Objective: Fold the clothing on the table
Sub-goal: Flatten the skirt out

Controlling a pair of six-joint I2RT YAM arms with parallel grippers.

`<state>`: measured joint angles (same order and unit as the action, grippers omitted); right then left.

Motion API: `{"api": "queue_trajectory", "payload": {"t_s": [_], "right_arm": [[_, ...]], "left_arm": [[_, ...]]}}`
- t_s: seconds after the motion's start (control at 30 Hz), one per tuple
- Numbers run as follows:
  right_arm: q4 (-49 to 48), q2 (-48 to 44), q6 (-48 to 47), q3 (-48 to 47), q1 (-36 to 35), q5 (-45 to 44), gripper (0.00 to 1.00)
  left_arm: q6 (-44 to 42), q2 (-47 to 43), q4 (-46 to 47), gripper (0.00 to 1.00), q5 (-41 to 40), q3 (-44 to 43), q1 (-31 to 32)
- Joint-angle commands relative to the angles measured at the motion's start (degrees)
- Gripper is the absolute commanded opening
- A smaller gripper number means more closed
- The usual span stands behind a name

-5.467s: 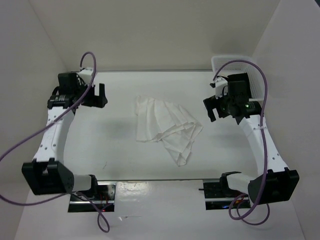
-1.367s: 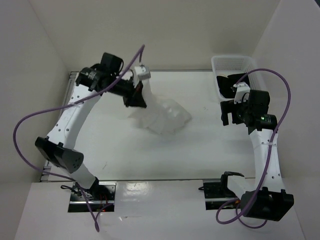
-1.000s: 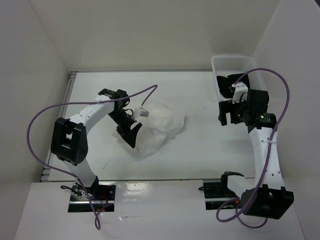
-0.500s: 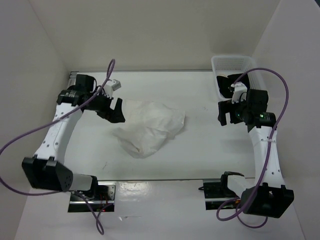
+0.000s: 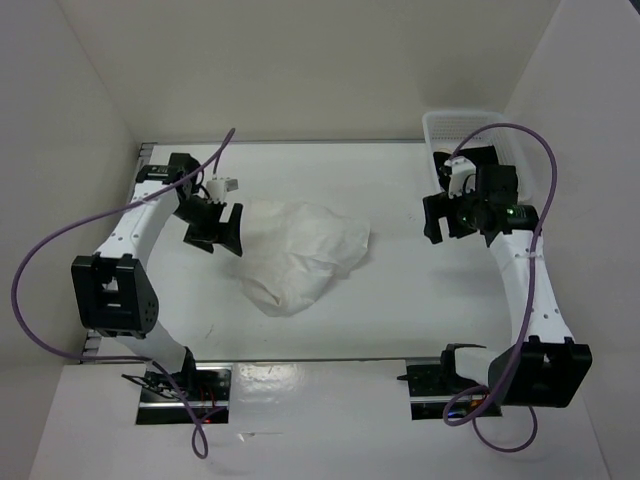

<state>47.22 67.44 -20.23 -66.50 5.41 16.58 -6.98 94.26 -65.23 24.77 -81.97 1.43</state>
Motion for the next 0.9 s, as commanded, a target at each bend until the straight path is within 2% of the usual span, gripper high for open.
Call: {"api": "queue_trajectory", "payload": {"t_s": [0.0,0.23,0.37,0.43,0.57,0.73,0.8,0.87], "right_arm": [[-0.5,0.9,0.1,-3.5,-2.9,-1.5,0.99],[-1.7,7.8,-1.6,-7.3,-14.4,-6.0,0.99],[-2.8,9.9,-1.6,-7.9,-17.1,-7.4,0.99],[-3.4,9.9,-1.0,-7.9,-17.1,-6.2,0.99],[-3.9,10.4,-1.0,-7.9,-19.5,-6.2,0.99],[-5.8,9.6,-1.0,-7.2,-21.3,-6.7,0.99],[-5.8,9.1,-0.5,-6.6,-21.3,-6.2,0.99],[-5.8,7.6,0.0,-6.0,-21.3,-6.2,0.99]], "left_arm": [[1.6,-4.0,-4.8,0.99,-2.7,-2.3,0.1],[2.8,-13.7,-5.9,1.0,-4.6,-4.1,0.1],[1.5,-19.2,-5.3,1.0,-6.2,-3.5,-0.6],[0.7,-20.6,-5.3,1.0,-10.0,-3.5,-0.6],[-0.7,-19.3,-9.0,1.0,-15.1,-8.9,-0.6],[3.7,-17.2,-9.0,1.0,-22.9,-14.7,-0.6],[6.8,-15.3,-9.0,0.83,-21.6,-14.0,-0.6],[8.9,-14.2,-8.5,0.66,-17.7,-8.8,-1.2]]}}
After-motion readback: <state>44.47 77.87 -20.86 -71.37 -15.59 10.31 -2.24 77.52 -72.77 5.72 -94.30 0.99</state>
